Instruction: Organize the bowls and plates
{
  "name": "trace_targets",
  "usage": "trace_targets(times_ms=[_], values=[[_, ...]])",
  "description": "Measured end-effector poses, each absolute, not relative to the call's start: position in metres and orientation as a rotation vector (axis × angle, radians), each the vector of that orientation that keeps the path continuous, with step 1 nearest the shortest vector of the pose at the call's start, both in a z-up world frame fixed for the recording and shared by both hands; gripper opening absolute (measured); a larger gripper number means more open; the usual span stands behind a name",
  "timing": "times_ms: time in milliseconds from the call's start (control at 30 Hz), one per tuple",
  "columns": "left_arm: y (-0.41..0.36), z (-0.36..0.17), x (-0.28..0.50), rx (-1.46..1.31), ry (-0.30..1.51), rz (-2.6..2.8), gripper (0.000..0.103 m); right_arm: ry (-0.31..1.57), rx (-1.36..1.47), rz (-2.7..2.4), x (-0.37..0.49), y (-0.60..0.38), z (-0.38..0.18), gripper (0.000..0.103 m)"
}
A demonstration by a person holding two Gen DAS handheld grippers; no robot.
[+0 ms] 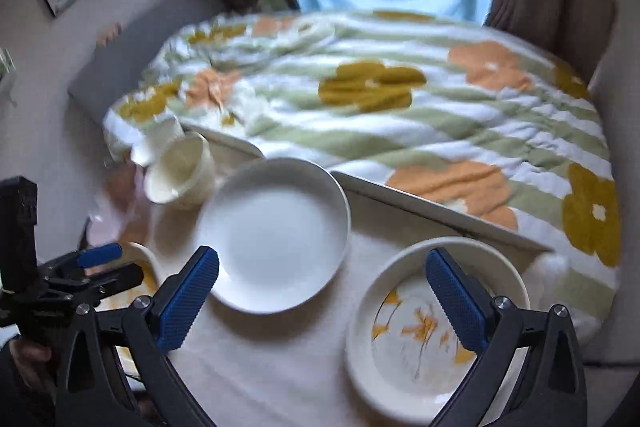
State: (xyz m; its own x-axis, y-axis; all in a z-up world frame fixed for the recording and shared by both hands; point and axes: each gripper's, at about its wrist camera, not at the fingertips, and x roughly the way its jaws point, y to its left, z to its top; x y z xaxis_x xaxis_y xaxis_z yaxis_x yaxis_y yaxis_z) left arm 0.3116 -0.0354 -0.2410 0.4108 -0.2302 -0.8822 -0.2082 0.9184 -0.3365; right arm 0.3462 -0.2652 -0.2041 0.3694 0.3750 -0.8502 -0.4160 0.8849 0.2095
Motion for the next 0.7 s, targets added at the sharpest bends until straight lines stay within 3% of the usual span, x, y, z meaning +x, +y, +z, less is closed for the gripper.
trace_targets(times_ms=[100, 133, 233, 333, 400, 467, 533, 700], values=[[-0.036, -0.265, 0.327, -0.435, 1.201, 0.0, 0.096, 1.112, -0.092, 0.565, 0.37, -0.253, -0.232, 0.102], [-0.037, -0.271, 0.331, -0.439, 1.214, 0.004, 0.093, 1.123, -0.099, 0.576, 0.374, -0.251, -0.237, 0.097], [-0.041, -0.285, 0.342, -0.429, 1.246, 0.014, 0.07, 1.174, -0.11, 0.615, 0.389, -0.245, -0.261, 0.076], [-0.044, -0.294, 0.35, -0.418, 1.273, 0.021, 0.053, 1.203, -0.107, 0.627, 0.397, -0.244, -0.276, 0.062], [-0.045, -0.298, 0.352, -0.415, 1.279, 0.029, 0.048, 1.22, -0.094, 0.641, 0.401, -0.245, -0.284, 0.052], [-0.045, -0.301, 0.354, -0.414, 1.282, 0.034, 0.036, 1.227, -0.087, 0.651, 0.403, -0.245, -0.288, 0.037], [-0.045, -0.301, 0.357, -0.41, 1.278, 0.043, 0.025, 1.238, -0.089, 0.666, 0.405, -0.243, -0.292, 0.028], [-0.051, -0.303, 0.364, -0.364, 1.272, 0.046, 0.023, 1.247, -0.097, 0.672, 0.408, -0.242, -0.297, 0.019]])
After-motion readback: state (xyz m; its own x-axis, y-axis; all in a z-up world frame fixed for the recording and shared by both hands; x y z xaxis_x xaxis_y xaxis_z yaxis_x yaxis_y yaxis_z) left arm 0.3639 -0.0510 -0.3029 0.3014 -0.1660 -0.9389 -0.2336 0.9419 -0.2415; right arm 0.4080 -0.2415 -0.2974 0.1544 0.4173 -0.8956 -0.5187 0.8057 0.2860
